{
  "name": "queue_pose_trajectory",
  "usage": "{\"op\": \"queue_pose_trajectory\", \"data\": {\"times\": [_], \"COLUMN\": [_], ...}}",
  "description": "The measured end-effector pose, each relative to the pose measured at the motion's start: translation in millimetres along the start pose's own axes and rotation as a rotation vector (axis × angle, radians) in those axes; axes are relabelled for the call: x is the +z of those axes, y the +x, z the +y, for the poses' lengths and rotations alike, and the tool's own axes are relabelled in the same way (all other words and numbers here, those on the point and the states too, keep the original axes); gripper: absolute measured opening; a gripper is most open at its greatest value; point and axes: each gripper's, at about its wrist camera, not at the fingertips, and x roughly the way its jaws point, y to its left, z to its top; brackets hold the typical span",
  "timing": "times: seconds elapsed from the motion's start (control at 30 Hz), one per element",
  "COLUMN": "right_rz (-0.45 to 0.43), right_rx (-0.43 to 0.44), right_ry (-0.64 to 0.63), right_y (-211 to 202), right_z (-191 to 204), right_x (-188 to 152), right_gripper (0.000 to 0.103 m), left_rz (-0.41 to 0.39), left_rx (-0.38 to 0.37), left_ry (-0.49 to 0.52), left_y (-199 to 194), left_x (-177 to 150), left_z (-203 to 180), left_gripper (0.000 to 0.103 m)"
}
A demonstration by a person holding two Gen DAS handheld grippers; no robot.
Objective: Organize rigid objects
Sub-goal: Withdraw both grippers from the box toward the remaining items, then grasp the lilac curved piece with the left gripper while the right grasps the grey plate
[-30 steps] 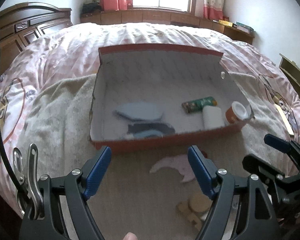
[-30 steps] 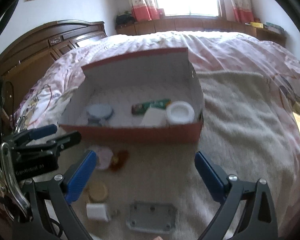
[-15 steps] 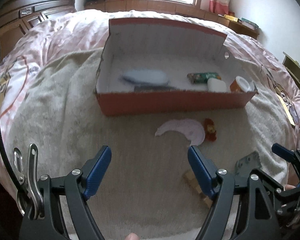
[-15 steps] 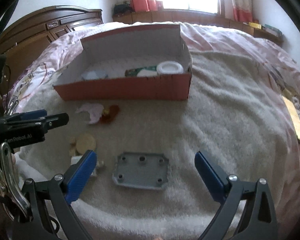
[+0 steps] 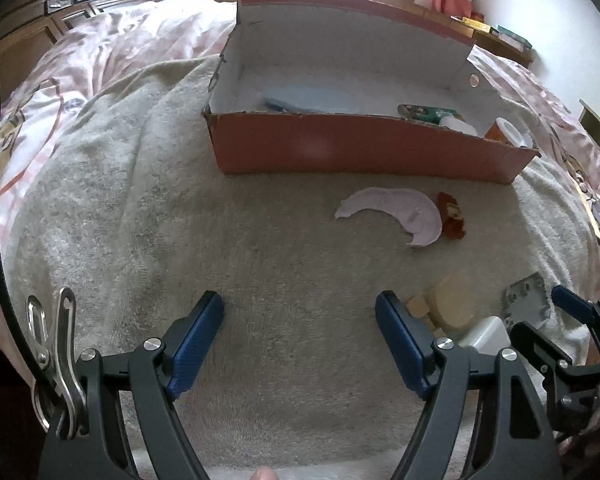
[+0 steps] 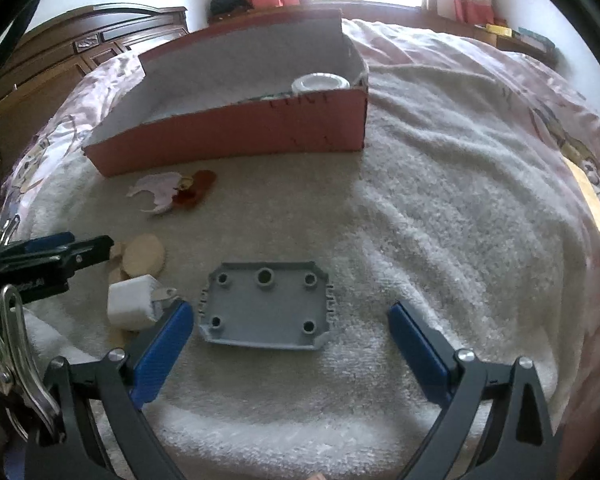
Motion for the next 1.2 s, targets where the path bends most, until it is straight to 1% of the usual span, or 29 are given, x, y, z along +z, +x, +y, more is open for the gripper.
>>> {"op": "queue_pose_trajectory", "data": {"times": [0.17, 0.23, 0.3, 0.47, 0.7, 0.83, 0.93, 1.0, 1.07, 1.2], "right_rz": [0.003, -0.006, -0.016, -0.033, -0.042, -0.057, -0.056, -0.044, -0.032, -0.033], "right_rx": [-0.021, -0.036, -0.054, -0.068, -0.043, -0.019, 0.0, 0.015, 0.023, 0.036], "right_ry": [-0.021, -0.02, -0.018, -0.014, -0.007, -0.02, -0.029, -0.027, -0.025, -0.028], "right_y": [4, 3, 1, -2, -5, -7, -4, 0, 5, 6], "right_z": [3, 4, 3, 1, -3, 0, 2, 1, 0, -1], "right_x": [0, 0, -1, -1, 1, 8, 13, 15, 16, 15], "right_gripper": [0.1, 0.095, 0.088, 0.076, 0.075, 0.075, 0.075, 0.075, 0.075, 0.076], "left_rz": [-0.002, -0.003, -0.003, -0.001, 0.0, -0.013, -0.039, -0.05, -0.047, -0.039], "left_rx": [0.018, 0.029, 0.031, 0.034, 0.024, -0.037, -0.062, -0.078, -0.091, -0.095], "left_ry": [0.007, 0.017, 0.017, 0.023, 0.026, 0.026, 0.065, 0.12, 0.166, 0.215], "left_y": [2, 2, 3, 3, 2, -3, -7, -5, 1, 12], "left_x": [-2, -3, -3, -3, -1, 8, 15, 21, 26, 37], "left_z": [-3, -4, -4, -5, -5, -7, -15, -23, -29, -37], "left_gripper": [0.08, 0.08, 0.08, 0.08, 0.08, 0.079, 0.079, 0.079, 0.079, 0.079]}}
